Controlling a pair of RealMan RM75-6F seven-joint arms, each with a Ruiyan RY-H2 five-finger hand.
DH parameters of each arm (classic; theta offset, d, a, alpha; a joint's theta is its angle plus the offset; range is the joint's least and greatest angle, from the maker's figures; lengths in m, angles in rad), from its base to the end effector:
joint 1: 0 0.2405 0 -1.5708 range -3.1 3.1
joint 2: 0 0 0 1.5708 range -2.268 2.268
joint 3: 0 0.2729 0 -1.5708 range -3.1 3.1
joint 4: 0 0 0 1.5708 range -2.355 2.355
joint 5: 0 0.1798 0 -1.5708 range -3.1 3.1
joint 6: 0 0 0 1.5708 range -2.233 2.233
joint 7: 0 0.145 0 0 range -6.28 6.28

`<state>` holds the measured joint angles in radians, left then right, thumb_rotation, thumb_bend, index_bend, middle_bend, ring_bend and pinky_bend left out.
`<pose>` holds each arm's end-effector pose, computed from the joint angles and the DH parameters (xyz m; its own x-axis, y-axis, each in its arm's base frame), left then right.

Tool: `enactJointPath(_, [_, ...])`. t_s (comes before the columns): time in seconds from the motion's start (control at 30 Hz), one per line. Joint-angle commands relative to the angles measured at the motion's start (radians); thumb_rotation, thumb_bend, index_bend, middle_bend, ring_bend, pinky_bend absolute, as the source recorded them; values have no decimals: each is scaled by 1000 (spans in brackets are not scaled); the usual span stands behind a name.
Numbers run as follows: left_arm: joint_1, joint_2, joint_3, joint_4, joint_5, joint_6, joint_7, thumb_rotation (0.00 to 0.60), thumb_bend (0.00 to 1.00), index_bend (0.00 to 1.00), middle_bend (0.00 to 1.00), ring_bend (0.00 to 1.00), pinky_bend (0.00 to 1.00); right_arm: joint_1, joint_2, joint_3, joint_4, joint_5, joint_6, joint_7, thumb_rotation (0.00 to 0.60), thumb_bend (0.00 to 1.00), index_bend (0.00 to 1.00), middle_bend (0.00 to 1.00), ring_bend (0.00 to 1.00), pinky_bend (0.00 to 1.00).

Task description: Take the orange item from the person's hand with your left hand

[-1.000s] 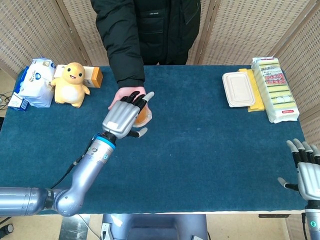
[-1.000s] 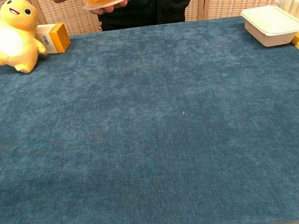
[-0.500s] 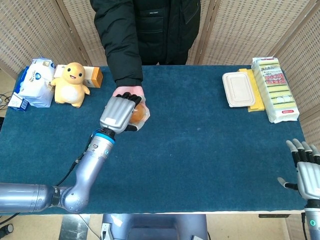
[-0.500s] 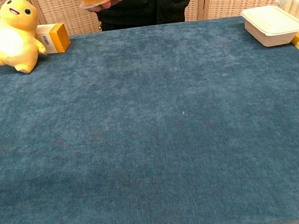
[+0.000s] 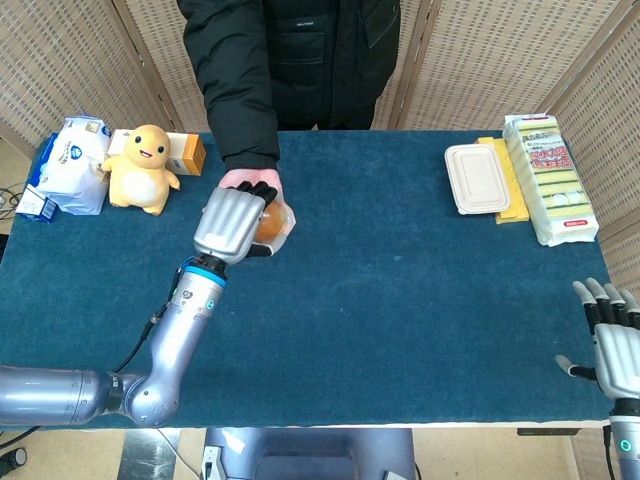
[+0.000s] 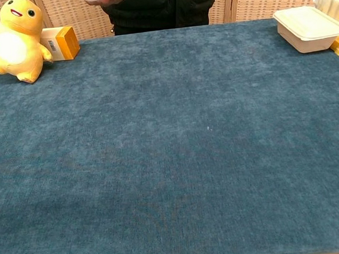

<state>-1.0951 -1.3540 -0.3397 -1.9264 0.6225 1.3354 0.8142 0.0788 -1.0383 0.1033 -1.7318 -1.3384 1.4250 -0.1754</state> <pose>-0.0164 0.3758 0.1119 0.4671 -0.0280 0.8837 0.8320 -0.3244 -0.4500 -0.3173 -0.1854 0.2172 0.4925 -0.0384 0.8695 -0.8595 0.1354 0.4928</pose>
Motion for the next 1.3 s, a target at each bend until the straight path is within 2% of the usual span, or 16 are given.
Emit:
enactJointPath(0.03, [4, 4, -3, -11, 15, 7, -5, 600, 322, 537, 607, 480, 575, 0, 0, 0, 0, 1, 0, 2, 600, 0, 75, 36, 0, 0])
enactJointPath(0.4, [10, 84, -56, -156, 56, 53, 12, 600, 342, 554, 621, 505, 603, 3, 3, 2, -3, 11, -7, 5, 600, 0, 75, 36, 0, 0])
enactJointPath(0.57, [28, 154, -72, -251, 74, 80, 25, 600, 343, 558, 625, 506, 603, 2, 4, 0, -5, 11, -6, 5, 600, 0, 75, 36, 0, 0])
enactJointPath(0.63, [45, 194, -63, -290, 95, 83, 31, 600, 343, 558, 625, 506, 603, 2, 5, -1, -6, 10, -5, 3, 600, 0, 75, 36, 0, 0])
enactJointPath(0.73, [87, 256, -18, -337, 144, 86, 42, 600, 343, 558, 625, 506, 603, 1, 5, -2, -8, 7, -3, 3, 600, 0, 75, 36, 0, 0])
enactJointPath(0.87, [180, 315, 95, -330, 249, 80, 15, 600, 344, 559, 625, 506, 603, 2, 4, -4, -9, 7, -7, 1, 600, 0, 76, 36, 0, 0])
enactJointPath(0.97, [263, 336, 194, -256, 339, 44, -70, 600, 344, 559, 625, 506, 603, 3, 4, -7, -11, 6, -8, -5, 600, 0, 75, 36, 0, 0])
enactJointPath(1.1, [339, 325, 267, -124, 431, 1, -203, 600, 345, 558, 626, 506, 603, 3, 4, -10, -16, 7, -12, -14, 600, 0, 75, 36, 0, 0])
enactJointPath(1.2, [372, 281, 296, -5, 431, -60, -296, 600, 345, 559, 625, 506, 603, 9, -4, -12, -14, 12, -23, -29, 600, 0, 75, 36, 0, 0])
enactJointPath(1.3, [374, 212, 299, 111, 421, -130, -355, 600, 345, 558, 626, 506, 604, 13, -9, -17, -16, 15, -34, -43, 600, 0, 75, 36, 0, 0])
